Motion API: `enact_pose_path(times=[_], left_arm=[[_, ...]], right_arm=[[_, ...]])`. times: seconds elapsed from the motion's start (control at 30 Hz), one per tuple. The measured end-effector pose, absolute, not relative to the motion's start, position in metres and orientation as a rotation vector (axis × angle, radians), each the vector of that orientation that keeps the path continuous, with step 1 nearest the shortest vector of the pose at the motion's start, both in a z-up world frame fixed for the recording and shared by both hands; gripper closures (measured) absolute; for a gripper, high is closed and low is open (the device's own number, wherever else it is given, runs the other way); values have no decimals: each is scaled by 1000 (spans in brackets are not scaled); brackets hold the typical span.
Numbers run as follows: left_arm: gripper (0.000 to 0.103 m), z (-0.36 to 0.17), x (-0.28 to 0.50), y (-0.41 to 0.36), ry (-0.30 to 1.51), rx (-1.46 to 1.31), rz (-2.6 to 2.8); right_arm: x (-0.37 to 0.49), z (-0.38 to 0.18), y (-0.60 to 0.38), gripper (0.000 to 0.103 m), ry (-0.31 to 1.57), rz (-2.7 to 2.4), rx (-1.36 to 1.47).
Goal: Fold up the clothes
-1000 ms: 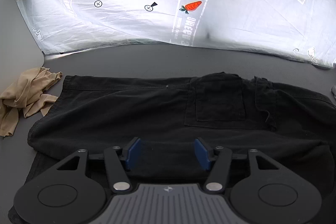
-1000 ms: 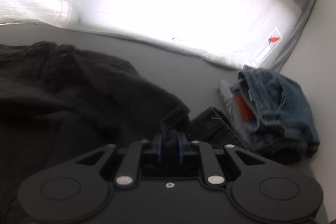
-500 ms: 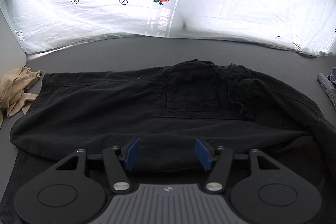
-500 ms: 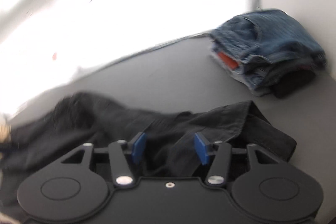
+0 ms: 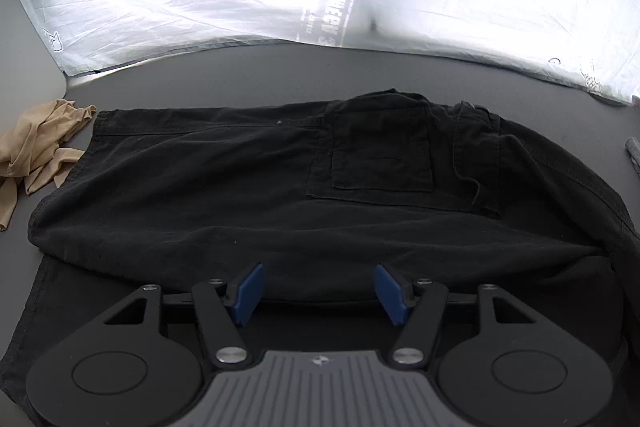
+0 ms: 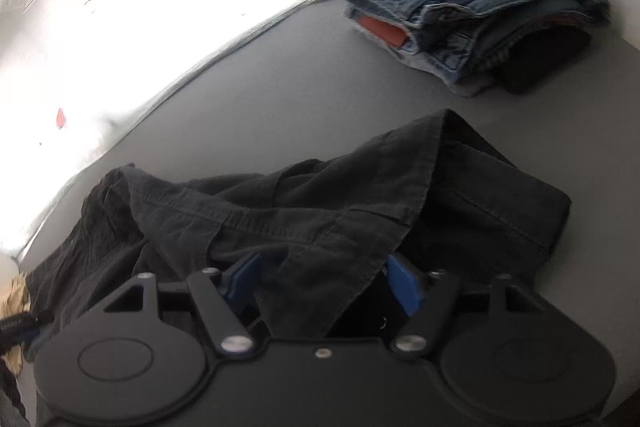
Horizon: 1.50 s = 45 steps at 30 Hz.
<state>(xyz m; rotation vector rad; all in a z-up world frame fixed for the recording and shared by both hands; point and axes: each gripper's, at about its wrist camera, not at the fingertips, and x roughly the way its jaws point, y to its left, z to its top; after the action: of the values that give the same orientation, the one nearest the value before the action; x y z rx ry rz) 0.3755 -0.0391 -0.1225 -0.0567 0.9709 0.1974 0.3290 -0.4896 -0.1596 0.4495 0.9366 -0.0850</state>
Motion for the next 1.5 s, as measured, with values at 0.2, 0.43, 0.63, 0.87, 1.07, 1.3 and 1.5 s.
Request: enact_pose_path(times=[0.2,0.43,0.63,0.87,1.07,1.3,1.5], left_arm=[[41,-121,389,-57,976,-4,156],[41,-119,408,-62,963,-6,185],[41,-125,415,-59,984,-6,246],[38,-134,410,-45,1026,-13,301],[32,-137,398,-19,1023,-74,349],[24,-135,351,32,965,-154,468],[19,-156,286,96,956,-278,649]], right_arm=[[364,-139,-490,94,838,87,316],[502,-102,-544,96,712,103,170],[611,-168,-547,96,887,41,129],[620,-213,-503,72,987,1,-185],[549,-159,-491,25,808,46,-253],[434,-119,-510,18,741,-103,-108],[334,-163,-527,17,884,-383,93]])
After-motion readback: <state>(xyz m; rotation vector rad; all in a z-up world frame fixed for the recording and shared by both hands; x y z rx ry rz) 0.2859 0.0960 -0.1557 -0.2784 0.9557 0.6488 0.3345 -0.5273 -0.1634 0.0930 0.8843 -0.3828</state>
